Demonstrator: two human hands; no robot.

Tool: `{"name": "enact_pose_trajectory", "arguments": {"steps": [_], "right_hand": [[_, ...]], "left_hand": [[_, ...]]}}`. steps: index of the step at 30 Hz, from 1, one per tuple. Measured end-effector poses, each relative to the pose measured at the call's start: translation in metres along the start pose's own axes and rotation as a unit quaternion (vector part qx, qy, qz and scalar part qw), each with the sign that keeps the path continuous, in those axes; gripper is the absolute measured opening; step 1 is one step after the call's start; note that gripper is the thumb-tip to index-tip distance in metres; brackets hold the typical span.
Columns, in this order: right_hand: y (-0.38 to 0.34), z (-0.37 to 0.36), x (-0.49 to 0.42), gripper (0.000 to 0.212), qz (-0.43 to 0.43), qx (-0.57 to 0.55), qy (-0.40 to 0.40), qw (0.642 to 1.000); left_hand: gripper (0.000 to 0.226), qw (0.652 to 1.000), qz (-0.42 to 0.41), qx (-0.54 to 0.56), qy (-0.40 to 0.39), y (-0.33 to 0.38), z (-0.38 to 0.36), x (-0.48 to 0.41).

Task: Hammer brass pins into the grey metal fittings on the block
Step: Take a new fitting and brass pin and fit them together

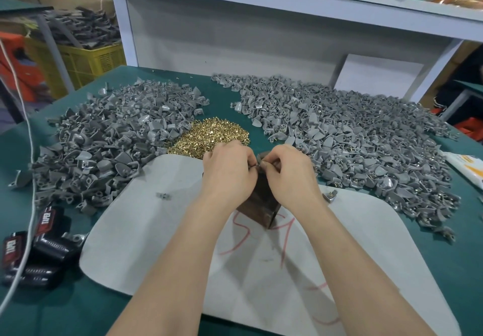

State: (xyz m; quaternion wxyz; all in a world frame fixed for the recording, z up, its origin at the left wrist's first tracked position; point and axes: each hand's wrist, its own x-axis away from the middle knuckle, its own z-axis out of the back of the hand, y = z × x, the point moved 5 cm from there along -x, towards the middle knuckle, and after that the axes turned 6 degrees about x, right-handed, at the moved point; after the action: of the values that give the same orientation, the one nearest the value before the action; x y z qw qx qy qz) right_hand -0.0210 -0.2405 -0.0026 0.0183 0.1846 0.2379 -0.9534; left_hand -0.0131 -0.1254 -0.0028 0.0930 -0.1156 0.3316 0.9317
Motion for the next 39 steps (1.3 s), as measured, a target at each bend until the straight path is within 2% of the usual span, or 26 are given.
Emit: {"name": "enact_pose_trajectory", "arguments": {"steps": [3,7,13,19,22,24,25,26,28,30,35,39], "right_hand": [[0.002,-0.001,0.001,0.018,-0.004,-0.013,0.010,1.000],[-0.002,-0.002,0.003,0.012,0.009,0.006,0.021,1.000],[0.002,0.001,-0.008,0.013,-0.026,0.023,-0.068,0.997],[-0.002,0.001,-0.010,0.012,-0.021,0.044,-0.090,0.995],[0.006,0.009,-0.012,0.013,-0.012,-0.031,-0.094,0.995],[0.025,0.021,-0.011,0.020,-0.052,-0.070,-0.045,0.995],[0.035,0.024,-0.010,0.021,-0.074,-0.031,-0.036,0.996],[0.044,0.021,-0.008,0.023,-0.095,0.050,-0.063,0.992],[0.057,0.007,-0.004,0.021,-0.124,0.196,-0.157,0.960],[0.056,0.001,-0.005,0.013,-0.124,0.232,-0.171,0.950],[0.059,0.012,-0.017,0.017,-0.123,0.160,-0.120,0.972],[0.062,0.037,-0.012,0.018,-0.150,0.010,-0.051,0.987]], "left_hand": [[0.009,1.000,0.003,-0.003,-0.002,0.000,-0.001,0.000],[0.009,1.000,0.005,-0.003,0.004,-0.001,-0.001,0.001],[0.010,1.000,-0.004,0.001,-0.001,0.000,-0.001,0.000],[0.010,1.000,-0.002,-0.005,-0.006,0.001,0.000,0.001],[0.012,1.000,-0.001,-0.003,-0.006,0.001,0.001,0.001],[0.014,1.000,0.000,0.003,-0.004,0.001,0.002,0.001],[0.015,1.000,0.002,0.006,-0.004,0.000,0.002,0.001],[0.015,1.000,0.003,0.008,-0.004,0.000,0.002,0.001],[0.014,1.000,0.007,0.011,-0.001,-0.001,0.002,0.001],[0.012,1.000,0.014,0.010,0.005,-0.004,0.003,0.000],[0.011,0.999,0.030,0.009,0.009,-0.010,0.004,-0.001],[0.009,0.999,0.037,0.013,0.005,-0.011,0.004,-0.001]]}}
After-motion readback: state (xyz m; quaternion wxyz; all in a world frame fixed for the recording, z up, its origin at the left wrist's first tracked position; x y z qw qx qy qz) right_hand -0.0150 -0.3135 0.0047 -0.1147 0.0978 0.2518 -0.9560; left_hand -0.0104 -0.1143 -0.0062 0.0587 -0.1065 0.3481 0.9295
